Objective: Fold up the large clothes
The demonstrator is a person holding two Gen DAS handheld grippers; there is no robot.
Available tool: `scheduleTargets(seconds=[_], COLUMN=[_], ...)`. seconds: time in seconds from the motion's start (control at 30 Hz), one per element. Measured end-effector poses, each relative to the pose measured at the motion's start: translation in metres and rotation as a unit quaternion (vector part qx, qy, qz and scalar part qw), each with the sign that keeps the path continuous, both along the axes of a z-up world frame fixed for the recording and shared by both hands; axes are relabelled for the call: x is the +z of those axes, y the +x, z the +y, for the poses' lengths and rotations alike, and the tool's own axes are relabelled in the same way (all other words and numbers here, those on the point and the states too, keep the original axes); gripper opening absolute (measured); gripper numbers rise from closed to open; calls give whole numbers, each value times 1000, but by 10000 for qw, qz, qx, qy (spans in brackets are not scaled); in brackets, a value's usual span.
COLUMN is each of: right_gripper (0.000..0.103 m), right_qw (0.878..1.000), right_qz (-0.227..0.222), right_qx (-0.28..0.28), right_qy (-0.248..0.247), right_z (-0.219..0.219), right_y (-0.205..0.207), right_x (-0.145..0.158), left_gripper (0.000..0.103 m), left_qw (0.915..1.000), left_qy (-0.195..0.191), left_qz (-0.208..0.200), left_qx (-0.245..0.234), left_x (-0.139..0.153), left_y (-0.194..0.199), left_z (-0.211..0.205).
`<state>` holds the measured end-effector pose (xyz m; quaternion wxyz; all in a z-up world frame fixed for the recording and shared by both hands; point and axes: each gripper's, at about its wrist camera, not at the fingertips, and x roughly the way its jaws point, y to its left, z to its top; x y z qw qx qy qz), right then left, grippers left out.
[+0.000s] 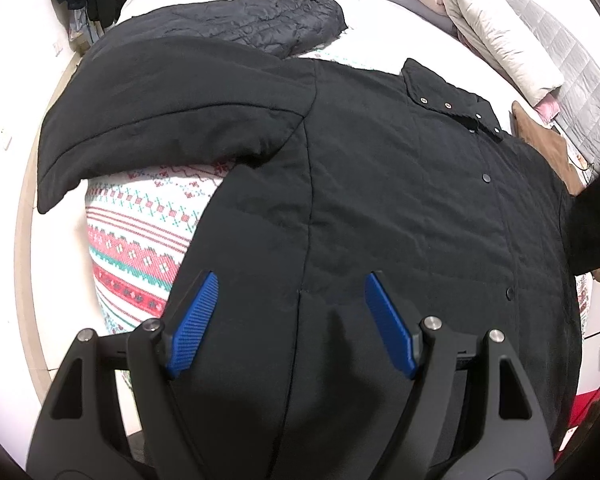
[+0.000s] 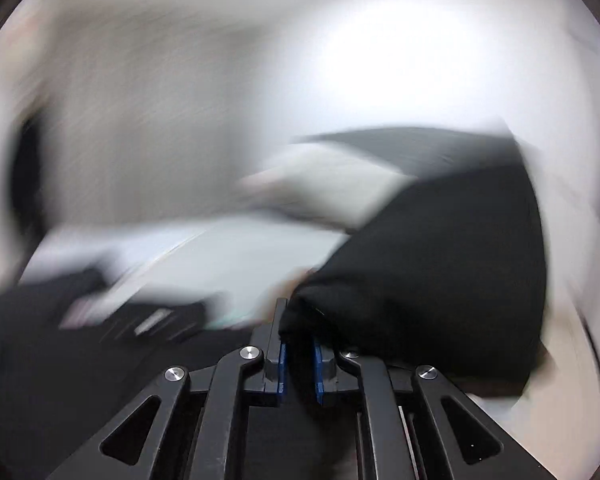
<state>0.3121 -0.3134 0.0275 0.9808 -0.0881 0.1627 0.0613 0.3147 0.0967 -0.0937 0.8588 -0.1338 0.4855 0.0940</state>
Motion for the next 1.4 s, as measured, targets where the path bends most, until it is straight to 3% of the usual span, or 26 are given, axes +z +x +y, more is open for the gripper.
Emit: scheduleTargets(seconds=[0.03, 0.07, 0.1, 0.17, 0.23, 0.27, 0.33, 0.53, 0.67, 0.77, 0.83, 0.93, 1.0, 1.03, 1.07, 1.17, 1.23, 1.27, 1.4], right_gripper=[21, 36, 43, 43, 43, 43, 45, 50, 50, 50, 50, 51, 54, 54, 55, 55, 55, 55, 55], right_qw=[9978, 9932, 9825, 9550, 9354, 9324, 9356, 9446, 9360, 9137, 9117, 9350, 9411, 9427, 9422, 9399, 9400, 9390, 9356], right_qz=[388, 738, 1278, 2141, 2671, 2758, 2811, 3106, 3249, 3604, 3694, 3365, 3259, 3239, 3269, 3330, 3351, 3382, 3466], right_qx=[336, 506, 712, 1309, 1535, 1518, 1532, 1034, 630, 311, 271, 639, 723, 660, 566, 527, 460, 468, 571], right_qy=[-427, -752, -1153, -1580, -1735, -1775, -1492, 220, 1200, 1852, 1778, 919, 535, 451, 463, 543, 441, 412, 364], right_z=[40, 67, 98, 137, 152, 153, 147, 69, 13, -22, -26, -4, 3, 7, 7, 11, 11, 12, 23], right_y=[5, 10, 16, 15, 12, 9, 10, 45, 68, 83, 76, 61, 60, 62, 62, 75, 74, 74, 77], right_x=[-18, -36, -65, -115, -146, -153, -148, -125, -124, -131, -127, -107, -103, -106, -106, -113, -116, -118, -124], left_gripper=[77, 77, 77, 77, 77, 77, 77, 77, 77, 77, 77, 77, 77, 77, 77, 77, 77, 77, 77], left_qw=[10000, 10000, 9999, 9998, 9996, 9995, 9994, 9999, 9997, 9988, 9976, 9946, 9827, 9773, 9653, 9432, 9231, 9090, 8815], left_qy=[28, 35, 26, 5, -29, -53, -112, -120, -144, -334, -460, -719, -1425, -1605, -1878, -2313, -2793, -2998, -3132], left_qz=[-20, -22, -15, 11, 22, 30, 48, 13, 36, 83, 72, 206, 168, 132, 61, 137, 83, -3, -252], left_qx=[36, 57, 99, 201, 278, 316, 319, 109, 169, 350, 519, 719, 1170, 1376, 1816, 2382, 2644, 2894, 3526], left_x=[0, 0, -1, -2, -3, -4, -4, -1, -1, -1, 0, 0, -1, -2, -4, -12, -20, -24, -35], left_y=[0, 0, -1, -3, -5, -7, -8, -7, -7, -6, -7, -6, -12, -16, -23, -34, -43, -50, -67], left_z=[2, 4, 8, 17, 25, 29, 31, 21, 29, 44, 57, 78, 114, 125, 148, 189, 218, 237, 284])
